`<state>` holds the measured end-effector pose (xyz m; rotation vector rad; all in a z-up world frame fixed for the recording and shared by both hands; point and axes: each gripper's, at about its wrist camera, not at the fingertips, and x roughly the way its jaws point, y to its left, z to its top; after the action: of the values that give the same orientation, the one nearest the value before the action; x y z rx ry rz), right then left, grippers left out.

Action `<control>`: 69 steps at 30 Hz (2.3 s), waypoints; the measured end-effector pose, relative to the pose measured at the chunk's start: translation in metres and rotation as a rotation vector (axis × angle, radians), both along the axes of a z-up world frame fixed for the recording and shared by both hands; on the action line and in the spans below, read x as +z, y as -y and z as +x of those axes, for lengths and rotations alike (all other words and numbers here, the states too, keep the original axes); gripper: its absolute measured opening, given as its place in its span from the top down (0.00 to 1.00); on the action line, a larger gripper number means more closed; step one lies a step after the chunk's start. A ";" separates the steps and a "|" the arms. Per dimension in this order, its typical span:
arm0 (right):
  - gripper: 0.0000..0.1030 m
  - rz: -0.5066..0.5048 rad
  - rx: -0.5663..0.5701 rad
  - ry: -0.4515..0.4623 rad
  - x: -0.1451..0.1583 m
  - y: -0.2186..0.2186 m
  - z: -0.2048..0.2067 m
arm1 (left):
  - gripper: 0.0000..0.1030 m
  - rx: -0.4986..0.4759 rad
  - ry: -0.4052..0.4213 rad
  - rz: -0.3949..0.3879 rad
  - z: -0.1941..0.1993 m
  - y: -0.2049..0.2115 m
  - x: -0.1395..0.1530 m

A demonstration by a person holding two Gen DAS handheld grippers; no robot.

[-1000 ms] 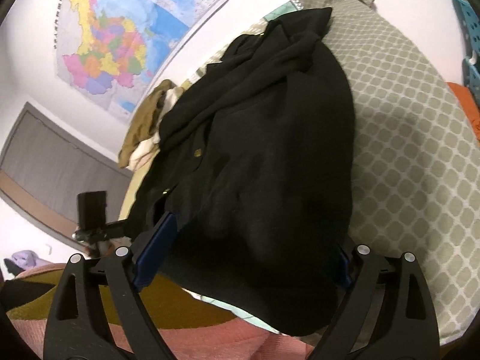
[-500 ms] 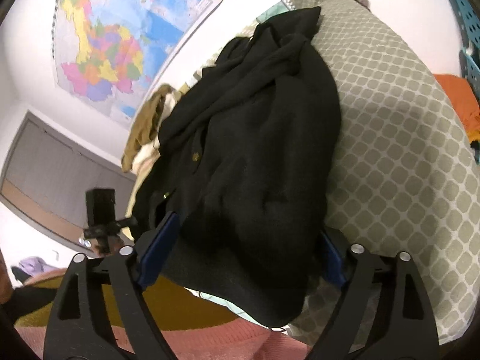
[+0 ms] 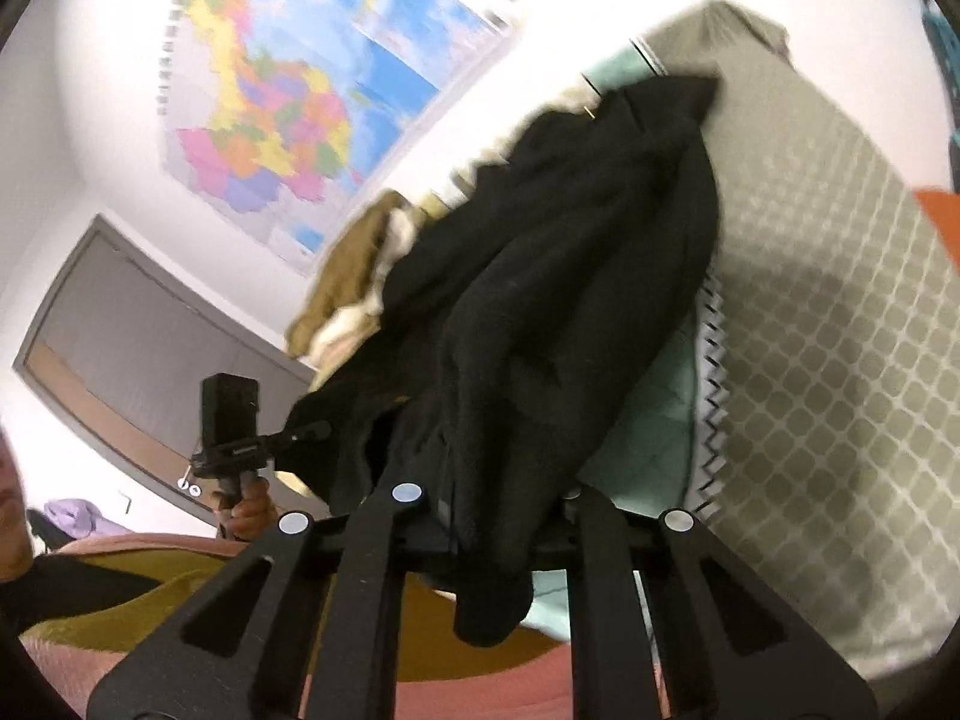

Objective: Fold large clothes

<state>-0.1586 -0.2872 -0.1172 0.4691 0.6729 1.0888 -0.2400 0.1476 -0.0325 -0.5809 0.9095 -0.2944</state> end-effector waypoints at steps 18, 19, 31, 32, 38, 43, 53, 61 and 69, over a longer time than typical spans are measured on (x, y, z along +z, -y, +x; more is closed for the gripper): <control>0.34 0.017 0.161 -0.215 -0.058 -0.011 -0.015 | 0.51 -0.061 -0.124 -0.053 -0.012 -0.031 -0.033; 0.33 0.029 0.184 -0.223 -0.060 -0.014 -0.016 | 0.51 -0.065 -0.122 -0.049 -0.012 -0.029 -0.034; 0.88 0.101 0.103 -0.059 0.002 -0.008 -0.024 | 0.90 -0.023 -0.008 -0.076 -0.012 -0.036 0.013; 0.88 0.111 0.097 -0.043 0.010 -0.009 -0.022 | 0.90 -0.032 0.013 -0.088 -0.010 -0.037 0.022; 0.88 0.171 0.067 0.016 0.052 -0.011 0.004 | 0.90 -0.046 0.055 -0.072 0.005 -0.047 0.052; 0.88 0.220 0.018 0.044 0.084 -0.013 0.038 | 0.89 -0.038 0.067 -0.087 0.030 -0.059 0.076; 0.88 0.271 -0.030 -0.025 0.120 -0.028 0.122 | 0.86 -0.012 0.027 -0.070 0.118 -0.083 0.108; 0.88 0.199 -0.107 -0.181 0.119 -0.058 0.213 | 0.85 0.038 -0.095 -0.102 0.201 -0.114 0.087; 0.87 0.068 -0.201 -0.341 0.089 -0.089 0.291 | 0.82 0.074 -0.242 -0.116 0.265 -0.135 0.044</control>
<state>0.1321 -0.1984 -0.0287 0.7752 0.8681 0.8510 0.0253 0.2824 0.0111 -0.7668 1.1066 -0.2136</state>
